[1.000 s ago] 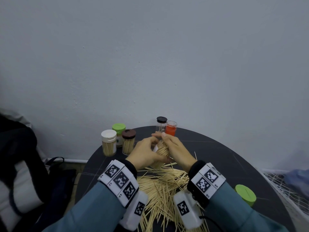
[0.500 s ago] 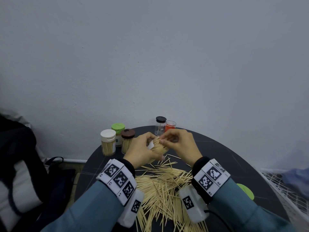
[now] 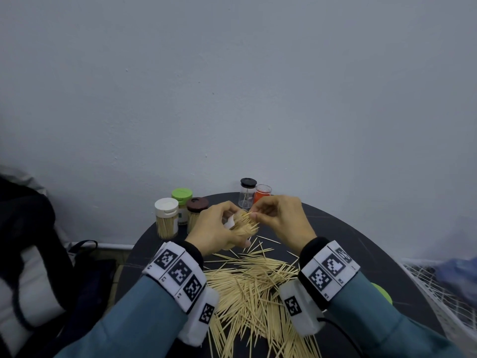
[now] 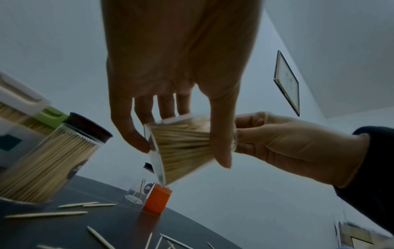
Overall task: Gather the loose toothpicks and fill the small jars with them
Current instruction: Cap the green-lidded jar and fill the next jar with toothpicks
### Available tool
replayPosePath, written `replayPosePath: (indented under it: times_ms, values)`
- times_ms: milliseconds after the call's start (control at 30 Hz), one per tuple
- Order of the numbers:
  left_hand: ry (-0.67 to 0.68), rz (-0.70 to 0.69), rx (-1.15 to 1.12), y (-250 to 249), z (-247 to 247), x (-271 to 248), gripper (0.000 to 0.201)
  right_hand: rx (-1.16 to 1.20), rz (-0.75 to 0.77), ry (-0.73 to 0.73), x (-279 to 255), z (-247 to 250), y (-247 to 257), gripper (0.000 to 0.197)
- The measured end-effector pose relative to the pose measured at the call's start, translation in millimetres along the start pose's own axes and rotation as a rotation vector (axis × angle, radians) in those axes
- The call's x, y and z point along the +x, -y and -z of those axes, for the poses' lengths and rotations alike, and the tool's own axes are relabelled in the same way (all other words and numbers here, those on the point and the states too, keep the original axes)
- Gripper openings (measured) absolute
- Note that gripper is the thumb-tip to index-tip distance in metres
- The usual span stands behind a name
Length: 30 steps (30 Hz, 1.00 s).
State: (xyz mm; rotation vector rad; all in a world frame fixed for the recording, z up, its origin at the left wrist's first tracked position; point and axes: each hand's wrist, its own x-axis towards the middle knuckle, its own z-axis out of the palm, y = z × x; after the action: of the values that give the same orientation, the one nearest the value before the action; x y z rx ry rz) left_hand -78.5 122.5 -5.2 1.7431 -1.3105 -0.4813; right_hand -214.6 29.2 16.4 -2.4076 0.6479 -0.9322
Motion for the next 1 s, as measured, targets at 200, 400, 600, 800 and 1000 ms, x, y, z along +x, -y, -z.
replayPosePath:
  times_ms: [200, 400, 600, 800, 1000]
  values:
    - [-0.015, 0.015, -0.029, -0.5, 0.5, -1.6, 0.054, 0.082, -0.009, 0.106, -2.5, -1.2, 1.2, 0.007]
    - [-0.056, 0.030, -0.044, 0.8, 0.8, 0.3, 0.052, 0.073, -0.007, 0.095, -1.8, 3.6, -1.9, 0.019]
    - [-0.077, 0.059, -0.060, 4.2, 2.3, 2.2, 0.054, 0.030, 0.016, 0.274, -4.0, 13.6, -2.6, 0.019]
    - [-0.051, 0.056, -0.031, 4.3, 0.2, 2.2, 0.054, 0.058, 0.016, 0.254, -3.1, 13.3, 0.1, 0.008]
    - [-0.025, 0.029, -0.013, 3.8, -0.5, 1.3, 0.052, -0.018, -0.006, 0.171, -0.2, 9.0, -2.2, 0.004]
